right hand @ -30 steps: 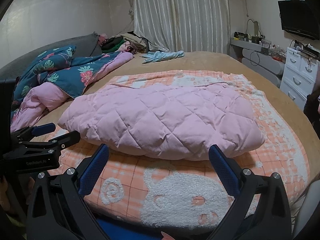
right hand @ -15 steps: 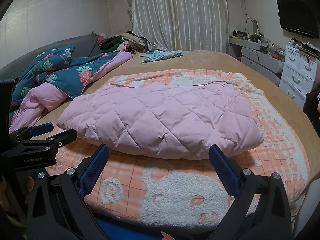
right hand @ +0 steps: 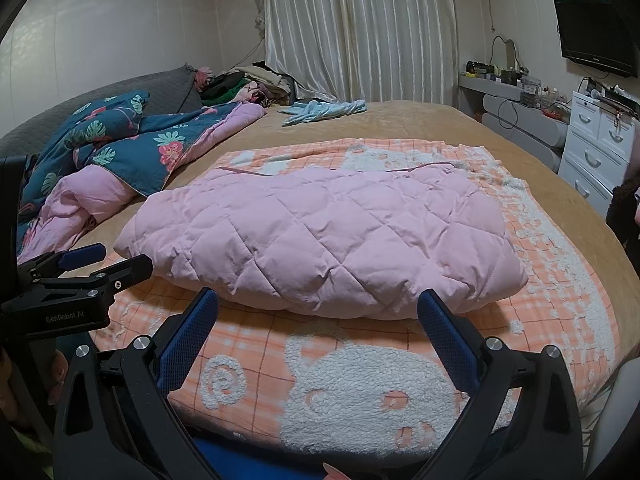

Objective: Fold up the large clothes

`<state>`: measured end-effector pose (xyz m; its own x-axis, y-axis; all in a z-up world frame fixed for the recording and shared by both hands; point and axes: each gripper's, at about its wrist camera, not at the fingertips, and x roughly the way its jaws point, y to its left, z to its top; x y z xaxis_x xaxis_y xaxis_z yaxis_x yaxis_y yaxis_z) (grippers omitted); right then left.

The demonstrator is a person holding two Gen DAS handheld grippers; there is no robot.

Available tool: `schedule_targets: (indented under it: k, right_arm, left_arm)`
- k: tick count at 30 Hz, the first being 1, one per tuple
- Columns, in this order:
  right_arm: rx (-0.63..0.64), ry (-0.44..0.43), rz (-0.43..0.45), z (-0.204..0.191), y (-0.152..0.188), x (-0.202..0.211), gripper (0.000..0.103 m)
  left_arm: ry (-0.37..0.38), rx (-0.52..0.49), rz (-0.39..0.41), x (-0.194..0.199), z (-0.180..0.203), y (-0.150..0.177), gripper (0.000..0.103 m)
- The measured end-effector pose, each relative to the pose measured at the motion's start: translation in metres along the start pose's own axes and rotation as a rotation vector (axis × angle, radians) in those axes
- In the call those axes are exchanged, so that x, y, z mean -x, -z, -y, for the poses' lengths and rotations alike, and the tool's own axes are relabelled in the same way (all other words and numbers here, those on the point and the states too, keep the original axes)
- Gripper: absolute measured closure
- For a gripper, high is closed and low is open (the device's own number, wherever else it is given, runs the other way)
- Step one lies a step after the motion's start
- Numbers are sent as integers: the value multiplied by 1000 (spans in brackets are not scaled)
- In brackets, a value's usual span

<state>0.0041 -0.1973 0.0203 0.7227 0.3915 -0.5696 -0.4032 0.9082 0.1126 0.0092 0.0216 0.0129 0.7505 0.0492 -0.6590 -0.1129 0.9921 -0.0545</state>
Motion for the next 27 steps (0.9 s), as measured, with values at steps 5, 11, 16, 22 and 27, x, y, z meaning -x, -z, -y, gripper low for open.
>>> schedule_targets:
  k: [5, 11, 16, 22, 27]
  right_arm:
    - [-1, 1, 0, 0, 0, 0, 4]
    - [-2, 0, -1, 0, 0, 0, 4]
    - [-2, 4, 1, 0, -1, 0, 4]
    - [-1, 5, 3, 1, -2, 1, 4]
    - [0, 6, 4, 0, -2, 1, 4]
  left_arm:
    - [-2, 0, 3, 1, -1, 0, 9]
    - [-3, 0, 3, 1, -1, -1, 9]
    - [-2, 2, 3, 1, 1, -3, 9]
    - [-3, 2, 7, 2, 1, -3, 9]
    - [-2, 4, 7, 2, -1, -3, 9]
